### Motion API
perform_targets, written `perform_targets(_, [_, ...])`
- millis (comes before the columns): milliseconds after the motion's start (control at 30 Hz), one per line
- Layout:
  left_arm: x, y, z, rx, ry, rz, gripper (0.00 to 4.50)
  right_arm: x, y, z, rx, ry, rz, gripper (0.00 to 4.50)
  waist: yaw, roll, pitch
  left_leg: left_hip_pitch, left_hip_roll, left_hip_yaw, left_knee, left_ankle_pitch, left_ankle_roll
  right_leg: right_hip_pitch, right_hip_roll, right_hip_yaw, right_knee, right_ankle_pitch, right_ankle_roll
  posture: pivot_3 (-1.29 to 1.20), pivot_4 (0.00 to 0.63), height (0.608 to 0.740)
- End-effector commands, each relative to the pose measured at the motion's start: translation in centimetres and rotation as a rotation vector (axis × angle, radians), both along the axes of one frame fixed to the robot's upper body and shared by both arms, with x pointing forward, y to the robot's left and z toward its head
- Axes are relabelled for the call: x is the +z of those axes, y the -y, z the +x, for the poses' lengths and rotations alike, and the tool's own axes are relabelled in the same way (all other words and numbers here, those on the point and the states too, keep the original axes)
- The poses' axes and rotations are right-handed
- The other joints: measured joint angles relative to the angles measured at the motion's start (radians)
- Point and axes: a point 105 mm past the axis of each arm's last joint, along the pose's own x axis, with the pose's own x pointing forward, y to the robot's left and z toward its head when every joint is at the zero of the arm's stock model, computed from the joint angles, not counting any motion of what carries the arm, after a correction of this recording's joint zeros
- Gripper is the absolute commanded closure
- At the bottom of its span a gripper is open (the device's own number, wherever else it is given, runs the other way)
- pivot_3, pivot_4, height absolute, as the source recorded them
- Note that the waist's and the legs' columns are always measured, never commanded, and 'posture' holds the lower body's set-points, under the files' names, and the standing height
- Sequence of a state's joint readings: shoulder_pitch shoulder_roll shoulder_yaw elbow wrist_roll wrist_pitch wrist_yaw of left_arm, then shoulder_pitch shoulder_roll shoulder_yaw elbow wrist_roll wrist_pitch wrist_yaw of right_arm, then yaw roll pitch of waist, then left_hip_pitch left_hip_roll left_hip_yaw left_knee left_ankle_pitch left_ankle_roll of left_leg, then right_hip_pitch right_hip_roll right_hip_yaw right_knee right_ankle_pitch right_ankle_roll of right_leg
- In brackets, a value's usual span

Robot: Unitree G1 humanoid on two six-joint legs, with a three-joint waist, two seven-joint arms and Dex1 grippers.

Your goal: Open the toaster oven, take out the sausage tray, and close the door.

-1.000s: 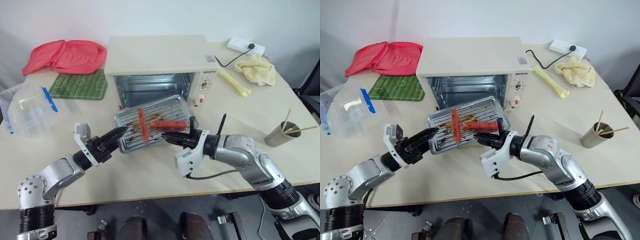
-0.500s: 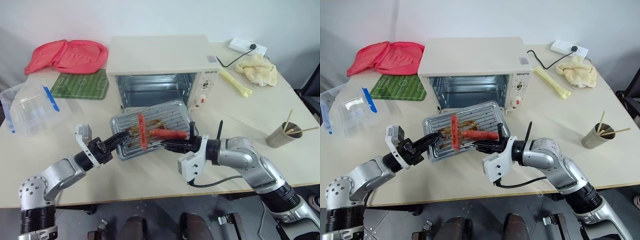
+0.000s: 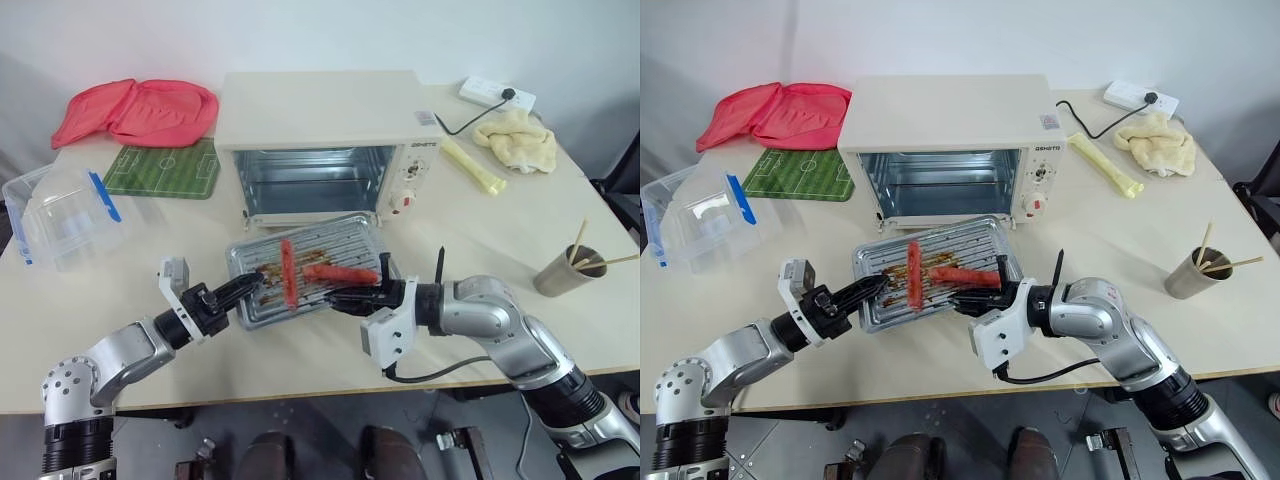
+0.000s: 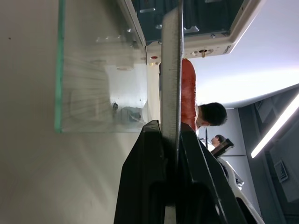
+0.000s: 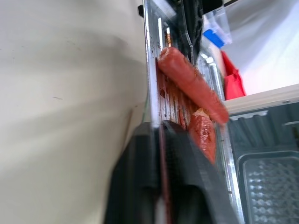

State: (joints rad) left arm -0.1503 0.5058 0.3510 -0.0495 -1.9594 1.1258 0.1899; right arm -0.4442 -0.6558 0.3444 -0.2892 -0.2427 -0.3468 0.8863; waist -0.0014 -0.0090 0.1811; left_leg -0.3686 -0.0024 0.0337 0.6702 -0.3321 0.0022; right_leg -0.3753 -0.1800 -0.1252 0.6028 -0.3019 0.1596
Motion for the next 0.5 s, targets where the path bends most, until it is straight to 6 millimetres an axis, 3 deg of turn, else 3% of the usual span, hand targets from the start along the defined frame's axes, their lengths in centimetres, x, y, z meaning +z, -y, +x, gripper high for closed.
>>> perform_targets(33, [0.7,0.0,-0.1,0.001,0.027,-0.020,4.50,1.0,0.0,-1.0,0.045,0.023,0.006,2.74,0.000,0.000,0.000,0.000,0.000,0.000,0.000,0.000,0.000,0.000,0.000,0.000,0.000,0.000,0.000,0.00,0.150,0.740])
perform_targets(300, [0.6,-0.3,0.0,-0.006,0.023,-0.016,4.50,1.6,0.6,-1.4,0.072,-0.002,-0.012,0.03,0.001,0.000,0.000,0.000,0.000,0.000,0.000,0.000,0.000,0.000,0.000,0.000,-0.001,0.000,0.000,0.00,0.150,0.740])
perform_targets(500, [0.8,-1.6,-0.4,0.013,0.030,-0.009,4.50,2.2,2.3,-2.2,0.046,-0.215,-0.001,0.03,0.003,0.000,0.000,0.000,0.000,0.000,0.000,0.000,0.000,0.000,0.000,0.000,-0.002,0.000,0.000,0.00,0.150,0.740])
